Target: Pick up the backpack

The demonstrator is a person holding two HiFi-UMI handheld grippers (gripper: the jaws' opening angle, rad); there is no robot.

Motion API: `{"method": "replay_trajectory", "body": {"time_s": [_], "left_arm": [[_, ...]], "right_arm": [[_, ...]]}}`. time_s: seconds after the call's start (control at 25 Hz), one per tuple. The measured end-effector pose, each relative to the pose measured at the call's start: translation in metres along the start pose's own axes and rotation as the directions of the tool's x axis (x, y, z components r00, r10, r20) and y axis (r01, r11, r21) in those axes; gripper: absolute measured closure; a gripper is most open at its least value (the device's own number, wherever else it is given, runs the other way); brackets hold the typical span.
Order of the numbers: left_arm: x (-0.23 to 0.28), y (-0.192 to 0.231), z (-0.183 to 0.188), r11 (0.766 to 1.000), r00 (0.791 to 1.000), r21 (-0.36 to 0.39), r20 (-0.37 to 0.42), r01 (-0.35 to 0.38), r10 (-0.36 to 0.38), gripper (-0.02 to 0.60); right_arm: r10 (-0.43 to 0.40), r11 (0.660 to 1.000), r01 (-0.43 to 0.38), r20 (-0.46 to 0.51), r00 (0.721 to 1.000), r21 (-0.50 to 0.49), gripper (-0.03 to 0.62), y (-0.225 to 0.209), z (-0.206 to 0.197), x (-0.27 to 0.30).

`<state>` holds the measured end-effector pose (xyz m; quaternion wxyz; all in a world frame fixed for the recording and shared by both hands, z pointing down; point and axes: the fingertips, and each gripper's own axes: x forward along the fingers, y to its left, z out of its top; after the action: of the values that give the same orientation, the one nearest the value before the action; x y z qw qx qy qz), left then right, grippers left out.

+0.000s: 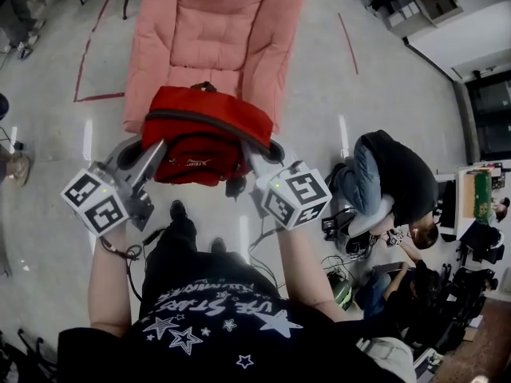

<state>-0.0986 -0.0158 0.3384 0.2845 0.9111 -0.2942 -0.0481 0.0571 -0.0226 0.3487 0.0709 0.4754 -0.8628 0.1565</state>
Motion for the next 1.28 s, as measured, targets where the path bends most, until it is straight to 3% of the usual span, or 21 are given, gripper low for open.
{"method": "replay_trajectory", "body": {"time_s": [0.36, 0.84, 1.08, 1.28], "left_arm": [[-0.012, -0.076, -0.042, 0.999, 0.999, 0.007, 0.022, -0.032, 0.031, 0.549], [-0.021, -0.106, -0.034, 0.999, 0.999, -0.007, 0.031, -0.032, 0.032, 0.549], [-0.050, -0.163, -0.060, 0.998, 0.997, 0.029, 0.049, -0.057, 0.055, 0.549], [-0.056, -0.163, -0.067, 0.997, 0.996, 0.036, 0.057, -0.070, 0.068, 0.549]], "right_arm": [[0.029, 0.999, -0.029, 0.022, 0.999, -0.020, 0.586, 0.007, -0.018, -0.085], [0.030, 0.999, -0.029, 0.034, 0.999, -0.021, 0.587, 0.015, -0.002, -0.108], [0.059, 0.998, -0.057, 0.048, 0.997, -0.035, 0.586, 0.040, -0.015, -0.169], [0.067, 0.997, -0.065, 0.044, 0.997, -0.039, 0.586, 0.045, -0.022, -0.171]]}}
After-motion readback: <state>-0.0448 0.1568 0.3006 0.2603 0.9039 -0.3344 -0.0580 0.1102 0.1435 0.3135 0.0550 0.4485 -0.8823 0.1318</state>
